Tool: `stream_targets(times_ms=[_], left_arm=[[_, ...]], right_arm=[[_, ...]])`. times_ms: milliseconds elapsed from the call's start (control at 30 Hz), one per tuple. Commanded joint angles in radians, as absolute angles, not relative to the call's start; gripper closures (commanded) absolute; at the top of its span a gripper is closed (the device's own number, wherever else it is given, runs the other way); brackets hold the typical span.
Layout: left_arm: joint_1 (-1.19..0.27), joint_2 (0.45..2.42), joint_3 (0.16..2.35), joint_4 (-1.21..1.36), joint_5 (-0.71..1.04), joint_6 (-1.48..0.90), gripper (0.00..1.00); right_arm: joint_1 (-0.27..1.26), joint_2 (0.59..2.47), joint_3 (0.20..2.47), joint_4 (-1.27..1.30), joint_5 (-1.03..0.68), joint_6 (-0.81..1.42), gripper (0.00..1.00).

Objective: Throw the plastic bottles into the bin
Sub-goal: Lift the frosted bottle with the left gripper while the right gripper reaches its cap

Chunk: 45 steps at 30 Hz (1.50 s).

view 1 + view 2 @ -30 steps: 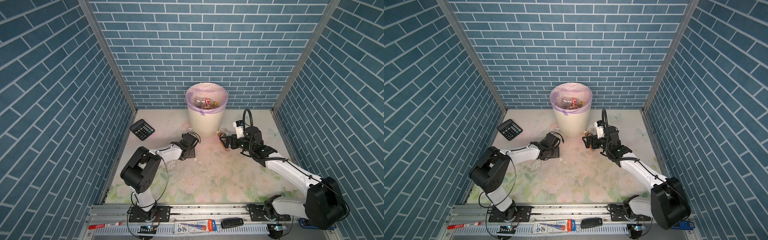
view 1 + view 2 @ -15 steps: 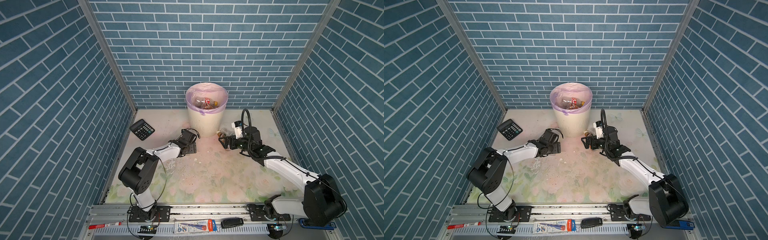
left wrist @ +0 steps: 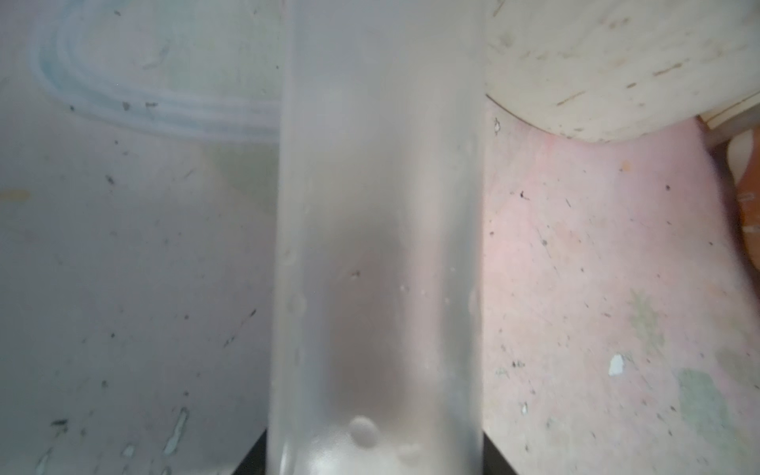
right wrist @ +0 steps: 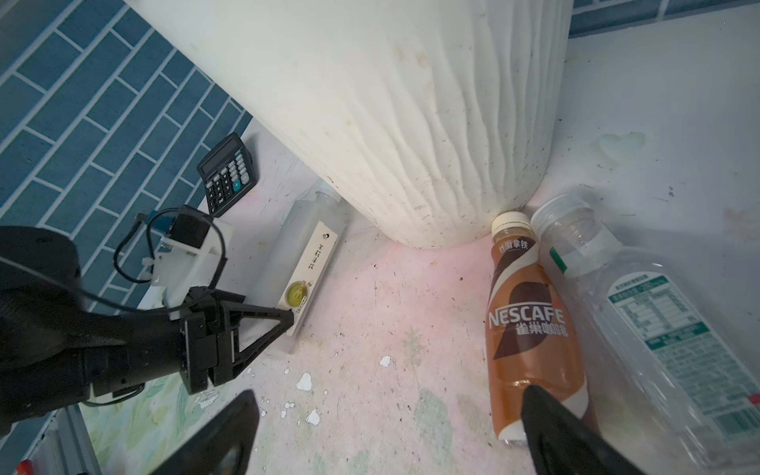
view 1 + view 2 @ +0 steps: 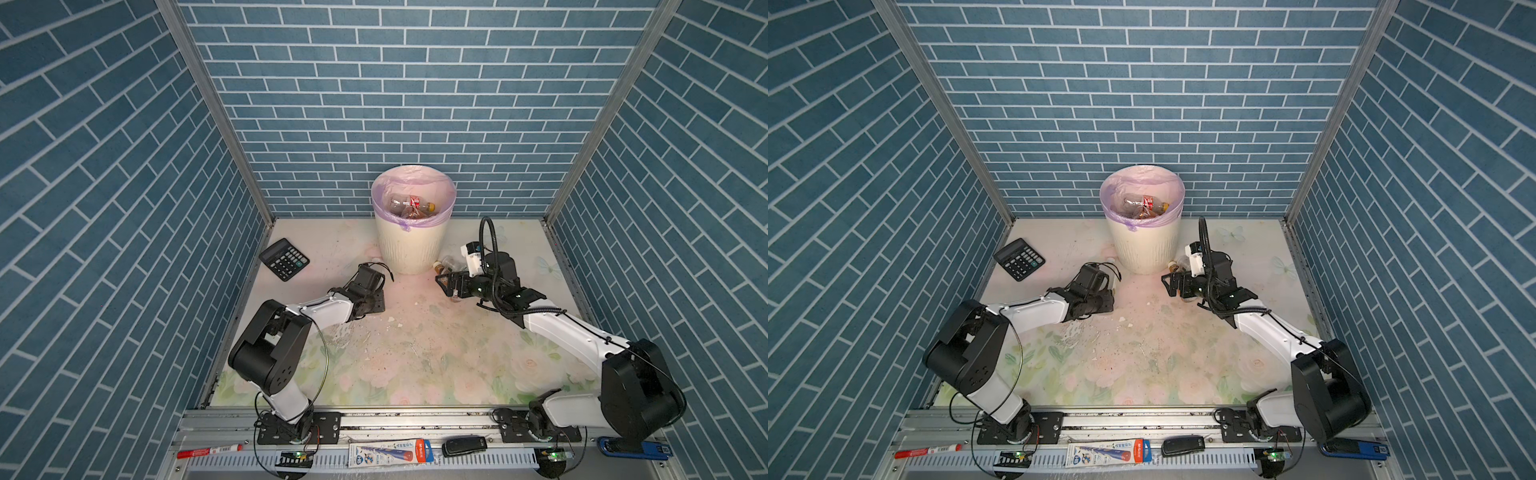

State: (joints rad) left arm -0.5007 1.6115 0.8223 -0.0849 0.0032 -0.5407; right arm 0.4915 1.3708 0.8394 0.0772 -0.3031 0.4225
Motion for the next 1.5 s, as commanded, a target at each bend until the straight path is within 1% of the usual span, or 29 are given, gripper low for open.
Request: stream_targets(times_ms=[0, 200, 367, 567, 733, 1133, 1233, 1467], left_arm=[[-0.488, 1.519, 0.793, 0.001, 0.122, -0.532, 0.46], [-0.489, 1.442, 0.808, -0.018, 0.294, -0.505, 0.46], [-0.510, 1.385, 0.816, -0.070, 0.365, -0.473, 0.46], [-0.606, 1.371, 0.871, -0.172, 0.362, -0.401, 0.46], [-0.673, 1.388, 0.906, -0.153, 0.357, -0.393, 0.46], [-0.809, 1.539, 1.121, -0.149, 0.348, -0.333, 0.47], [-0.819, 1.557, 1.145, -0.143, 0.344, -0.331, 0.47], [-0.831, 1.569, 1.170, -0.127, 0.328, -0.328, 0.47]], right_arm=[[0.489, 1.392, 0.929, 0.064, -0.313, 0.485, 0.01], [0.489, 1.444, 1.020, 0.026, -0.332, 0.601, 0.01], [0.486, 1.455, 1.063, 0.007, -0.360, 0.676, 0.03], [0.480, 1.455, 1.086, -0.041, -0.371, 0.726, 0.05], [0.466, 1.426, 1.052, -0.044, -0.357, 0.757, 0.07], [0.343, 1.336, 0.976, 0.019, -0.441, 0.841, 0.15], [0.308, 1.322, 0.956, 0.052, -0.452, 0.873, 0.20], [0.275, 1.337, 0.955, 0.092, -0.475, 0.901, 0.38]])
